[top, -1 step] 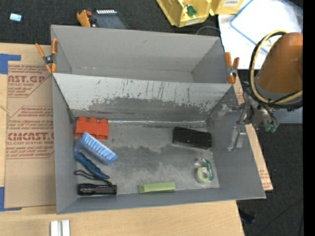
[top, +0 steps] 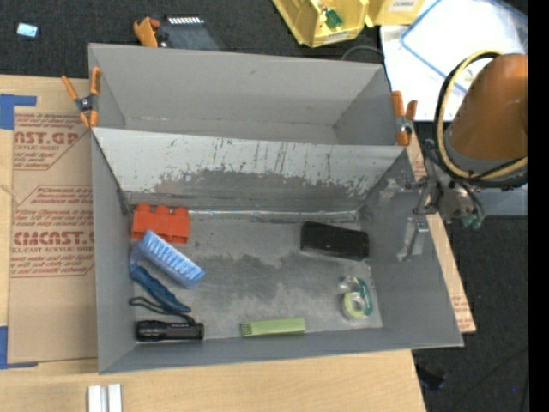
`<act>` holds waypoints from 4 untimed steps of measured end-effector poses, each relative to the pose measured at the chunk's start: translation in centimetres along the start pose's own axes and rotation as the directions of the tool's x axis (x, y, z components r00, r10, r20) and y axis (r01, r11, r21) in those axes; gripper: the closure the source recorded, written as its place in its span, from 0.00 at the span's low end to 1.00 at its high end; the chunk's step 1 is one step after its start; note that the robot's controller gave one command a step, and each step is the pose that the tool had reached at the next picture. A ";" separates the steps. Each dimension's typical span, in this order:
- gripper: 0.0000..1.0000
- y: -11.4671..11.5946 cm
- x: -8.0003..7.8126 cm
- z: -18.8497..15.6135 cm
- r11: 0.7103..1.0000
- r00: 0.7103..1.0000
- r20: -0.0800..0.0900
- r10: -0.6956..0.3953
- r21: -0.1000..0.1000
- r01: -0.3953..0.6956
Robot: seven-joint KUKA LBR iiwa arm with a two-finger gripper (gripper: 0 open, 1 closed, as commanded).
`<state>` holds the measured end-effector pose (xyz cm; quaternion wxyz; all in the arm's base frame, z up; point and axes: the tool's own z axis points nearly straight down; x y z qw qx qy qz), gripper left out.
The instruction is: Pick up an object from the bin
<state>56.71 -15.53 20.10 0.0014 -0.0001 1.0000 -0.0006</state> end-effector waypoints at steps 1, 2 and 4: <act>0.00 2.3 -2.0 8.9 0.994 0.994 0.004 0.113 -0.001 -0.113; 0.00 3.0 -2.0 10.5 0.995 0.995 0.003 0.101 0.001 -0.101; 0.00 6.3 -2.2 12.1 0.959 0.959 0.005 0.282 -0.002 -0.282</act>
Offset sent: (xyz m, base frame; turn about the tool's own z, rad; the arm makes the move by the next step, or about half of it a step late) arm 0.0220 0.0402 -0.0681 0.0572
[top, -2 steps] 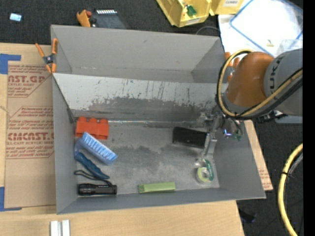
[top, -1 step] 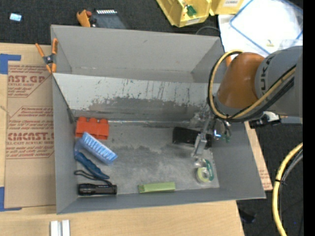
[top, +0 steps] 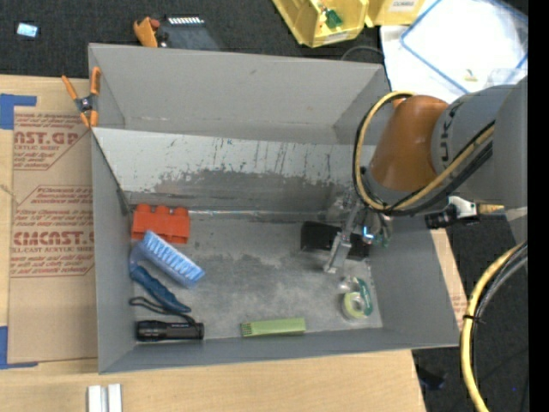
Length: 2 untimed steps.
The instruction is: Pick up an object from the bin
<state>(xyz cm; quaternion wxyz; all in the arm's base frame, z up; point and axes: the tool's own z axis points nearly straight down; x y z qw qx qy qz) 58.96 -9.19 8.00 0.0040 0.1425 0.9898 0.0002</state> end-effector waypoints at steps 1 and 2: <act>1.00 0.6 1.5 0.9 0.999 0.999 0.001 0.046 -0.001 -0.046; 1.00 0.6 1.5 0.9 0.999 0.999 0.001 0.046 -0.001 -0.046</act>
Offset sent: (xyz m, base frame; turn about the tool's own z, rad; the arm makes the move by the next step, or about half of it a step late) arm 0.0000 0.0000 0.0000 0.0000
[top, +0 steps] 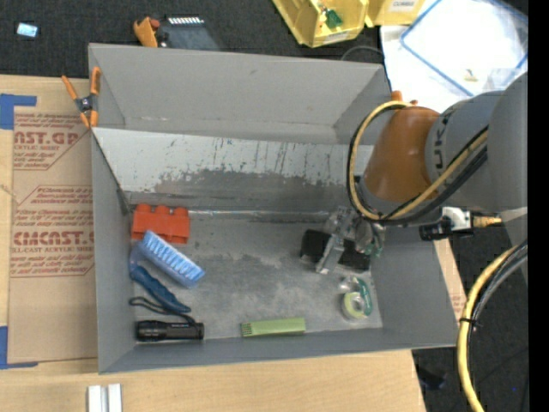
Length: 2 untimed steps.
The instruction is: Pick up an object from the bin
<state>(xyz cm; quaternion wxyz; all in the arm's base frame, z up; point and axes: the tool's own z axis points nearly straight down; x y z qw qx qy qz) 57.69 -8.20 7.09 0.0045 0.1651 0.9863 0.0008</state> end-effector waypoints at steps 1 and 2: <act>1.00 0.0 0.1 -0.7 1.000 1.000 -0.001 0.000 0.001 0.000; 1.00 0.0 0.1 -2.6 1.000 1.000 -0.003 0.000 0.000 0.000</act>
Offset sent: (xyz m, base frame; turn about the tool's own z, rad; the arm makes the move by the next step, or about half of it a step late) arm -0.0003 0.0000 0.0434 -0.0001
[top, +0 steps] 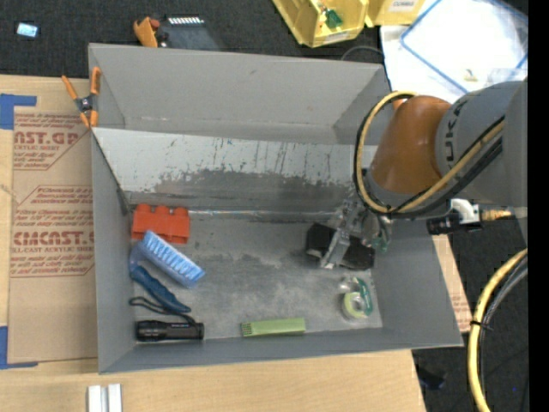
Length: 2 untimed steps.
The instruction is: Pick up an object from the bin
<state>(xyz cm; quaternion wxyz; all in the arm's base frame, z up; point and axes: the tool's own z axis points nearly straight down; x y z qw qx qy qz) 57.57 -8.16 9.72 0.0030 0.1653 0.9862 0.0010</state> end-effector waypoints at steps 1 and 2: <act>1.00 0.0 0.0 -2.3 1.000 1.000 -0.001 0.000 -0.001 0.000; 1.00 0.1 0.0 -4.9 1.000 1.000 -0.001 -0.001 -0.001 0.001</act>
Offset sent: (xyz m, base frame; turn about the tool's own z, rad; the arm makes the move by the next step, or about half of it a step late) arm -0.0003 0.0002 0.0764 -0.0003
